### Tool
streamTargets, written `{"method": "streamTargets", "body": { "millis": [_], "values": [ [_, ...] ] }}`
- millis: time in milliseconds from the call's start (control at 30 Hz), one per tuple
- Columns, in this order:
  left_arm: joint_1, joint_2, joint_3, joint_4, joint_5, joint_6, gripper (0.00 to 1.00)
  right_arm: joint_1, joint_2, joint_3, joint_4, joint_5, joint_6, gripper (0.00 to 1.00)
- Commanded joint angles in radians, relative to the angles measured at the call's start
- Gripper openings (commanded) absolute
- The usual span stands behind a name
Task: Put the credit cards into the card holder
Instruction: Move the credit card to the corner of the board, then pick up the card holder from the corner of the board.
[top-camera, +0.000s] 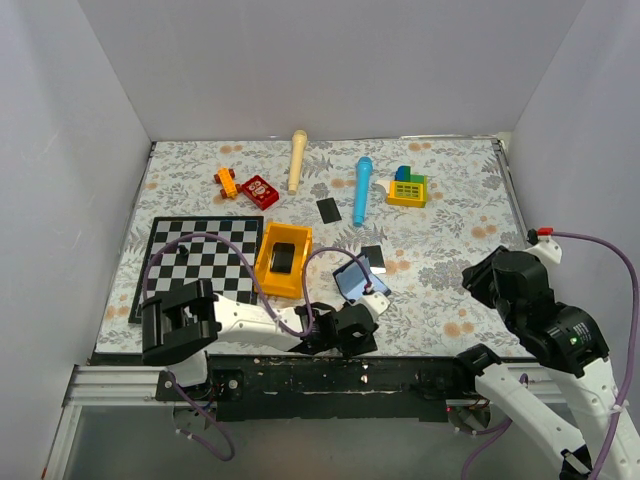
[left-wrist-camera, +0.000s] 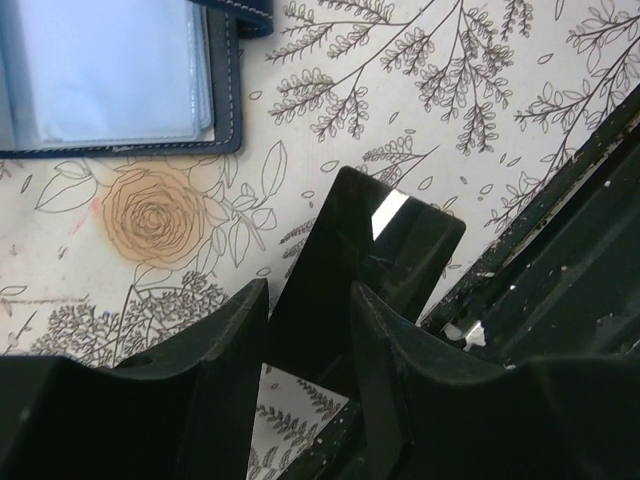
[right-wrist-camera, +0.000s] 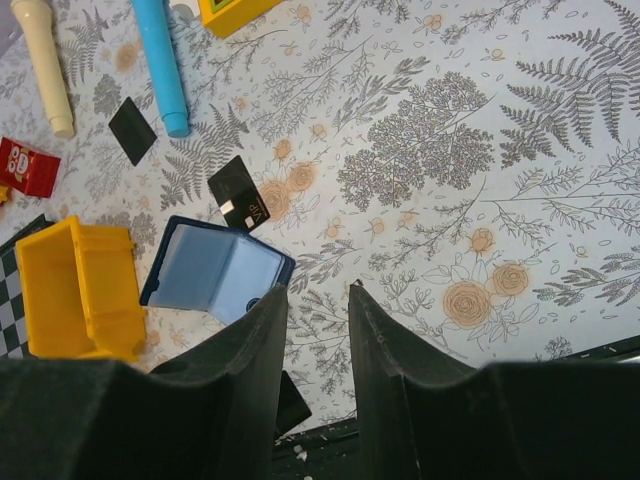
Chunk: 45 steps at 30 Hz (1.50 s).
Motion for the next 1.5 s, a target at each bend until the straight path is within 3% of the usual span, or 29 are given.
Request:
{"method": "streamTargets", "body": {
  "millis": [0, 233, 400, 500, 567, 633, 733, 900, 1167, 1467],
  "values": [
    [-0.001, -0.104, 0.046, -0.091, -0.048, 0.011, 0.39, -0.002, 0.018, -0.012, 0.044, 0.001, -0.01, 0.4],
    [0.043, -0.238, 0.117, -0.12, -0.068, 0.045, 0.44, -0.004, 0.031, -0.042, 0.071, -0.022, -0.026, 0.4],
    [0.233, -0.321, 0.109, -0.041, 0.061, 0.068, 0.47, -0.004, 0.073, -0.091, 0.133, -0.097, -0.065, 0.4],
    [0.29, -0.31, 0.14, -0.028, 0.078, 0.105, 0.47, -0.004, 0.114, -0.137, 0.225, -0.206, -0.112, 0.39],
    [0.295, -0.293, 0.16, -0.022, 0.083, 0.128, 0.46, -0.004, 0.154, -0.176, 0.341, -0.307, -0.149, 0.35],
    [0.298, -0.276, 0.17, -0.009, 0.112, 0.134, 0.45, -0.002, 0.211, -0.213, 0.435, -0.381, -0.165, 0.23],
    [0.298, -0.249, 0.181, 0.002, 0.156, 0.119, 0.4, -0.004, 0.319, -0.25, 0.557, -0.447, -0.168, 0.01],
    [0.298, -0.252, 0.149, 0.042, 0.192, 0.077, 0.3, -0.005, 0.516, -0.272, 0.729, -0.562, -0.158, 0.01],
    [0.296, -0.149, 0.161, 0.08, 0.235, 0.053, 0.01, -0.002, 0.757, -0.302, 0.929, -0.67, -0.125, 0.01],
    [0.295, -0.006, 0.172, 0.148, 0.222, 0.045, 0.0, -0.002, 0.846, -0.351, 1.004, -0.697, -0.085, 0.01]
  ]
}}
